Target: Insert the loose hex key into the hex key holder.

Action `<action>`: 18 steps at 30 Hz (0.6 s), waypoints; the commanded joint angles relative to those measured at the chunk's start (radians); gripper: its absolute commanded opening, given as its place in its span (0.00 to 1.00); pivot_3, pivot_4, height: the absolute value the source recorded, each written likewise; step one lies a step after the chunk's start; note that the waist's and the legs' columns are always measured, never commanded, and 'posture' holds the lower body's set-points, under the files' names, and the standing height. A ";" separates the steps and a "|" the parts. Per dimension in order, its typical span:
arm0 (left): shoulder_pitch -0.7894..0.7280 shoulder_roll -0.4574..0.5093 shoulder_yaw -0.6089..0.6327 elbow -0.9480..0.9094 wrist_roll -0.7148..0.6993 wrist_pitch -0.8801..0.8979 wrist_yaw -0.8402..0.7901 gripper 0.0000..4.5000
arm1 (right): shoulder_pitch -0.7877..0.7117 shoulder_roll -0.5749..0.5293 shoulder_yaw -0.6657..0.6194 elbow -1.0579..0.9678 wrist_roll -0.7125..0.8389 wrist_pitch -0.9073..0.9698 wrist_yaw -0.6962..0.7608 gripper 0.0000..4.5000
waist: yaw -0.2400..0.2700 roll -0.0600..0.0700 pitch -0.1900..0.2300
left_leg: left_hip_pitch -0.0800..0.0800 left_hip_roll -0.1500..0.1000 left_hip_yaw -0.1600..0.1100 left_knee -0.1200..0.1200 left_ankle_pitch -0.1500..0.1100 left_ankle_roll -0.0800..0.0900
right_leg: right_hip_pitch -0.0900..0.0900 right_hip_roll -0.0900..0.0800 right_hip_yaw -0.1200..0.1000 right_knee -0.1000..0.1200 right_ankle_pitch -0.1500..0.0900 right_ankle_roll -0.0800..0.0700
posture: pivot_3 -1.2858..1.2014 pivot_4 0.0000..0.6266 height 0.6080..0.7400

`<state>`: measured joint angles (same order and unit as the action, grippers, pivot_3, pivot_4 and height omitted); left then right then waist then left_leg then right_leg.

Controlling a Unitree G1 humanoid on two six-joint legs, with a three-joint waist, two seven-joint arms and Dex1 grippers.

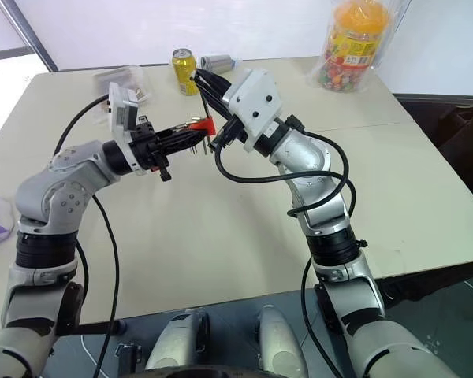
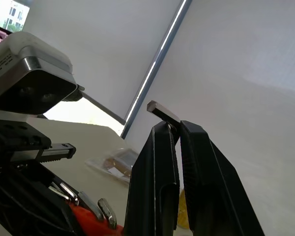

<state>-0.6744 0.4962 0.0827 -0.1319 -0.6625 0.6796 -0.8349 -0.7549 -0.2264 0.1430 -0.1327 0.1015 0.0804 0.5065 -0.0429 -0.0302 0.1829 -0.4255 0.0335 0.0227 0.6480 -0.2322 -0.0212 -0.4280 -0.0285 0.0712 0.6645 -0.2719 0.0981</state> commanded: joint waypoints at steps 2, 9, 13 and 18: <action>-0.027 -0.003 0.008 -0.021 -0.007 -0.027 -0.008 0.00 | -0.008 -0.006 -0.015 -0.028 -0.002 -0.007 -0.006 0.01 | 0.000 0.000 0.000 | 0.000 0.000 0.000 0.000 0.000 0.000 | 0.000 0.000 0.000 0.000 0.000 0.000 | 0.52 0.24 1.00; -0.025 -0.005 0.010 -0.024 -0.007 -0.026 -0.004 0.00 | 0.016 -0.015 -0.005 -0.060 0.015 0.026 0.021 0.31 | 0.000 0.000 0.000 | 0.000 0.000 0.000 0.000 0.000 0.000 | 0.000 0.000 0.000 0.000 0.000 0.000 | 0.52 0.24 1.00; -0.021 -0.006 0.012 -0.028 -0.010 -0.024 0.000 0.00 | 0.063 -0.062 -0.005 -0.080 -0.003 0.005 0.056 0.73 | 0.002 0.000 0.000 | 0.000 0.000 0.000 0.000 0.000 0.000 | 0.000 0.000 0.000 0.000 0.000 0.000 | 0.52 0.24 1.00; -0.010 -0.013 0.015 -0.039 -0.017 -0.012 0.019 0.00 | 0.205 -0.170 -0.069 -0.177 0.087 0.100 0.130 0.99 | 0.005 0.000 0.000 | 0.000 0.000 0.000 0.000 0.000 0.000 | 0.000 0.000 0.000 0.000 0.000 0.000 | 0.52 0.24 1.00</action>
<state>-0.6744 0.4847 0.0830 -0.1300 -0.6638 0.6733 -0.8234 -0.5649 -0.3717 0.1242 -0.2363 0.1433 0.1496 0.6121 -0.0381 -0.0302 0.1829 -0.4257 0.0332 0.0226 0.6481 -0.2322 -0.0211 -0.4278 -0.0287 0.0712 0.6641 -0.2719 0.0981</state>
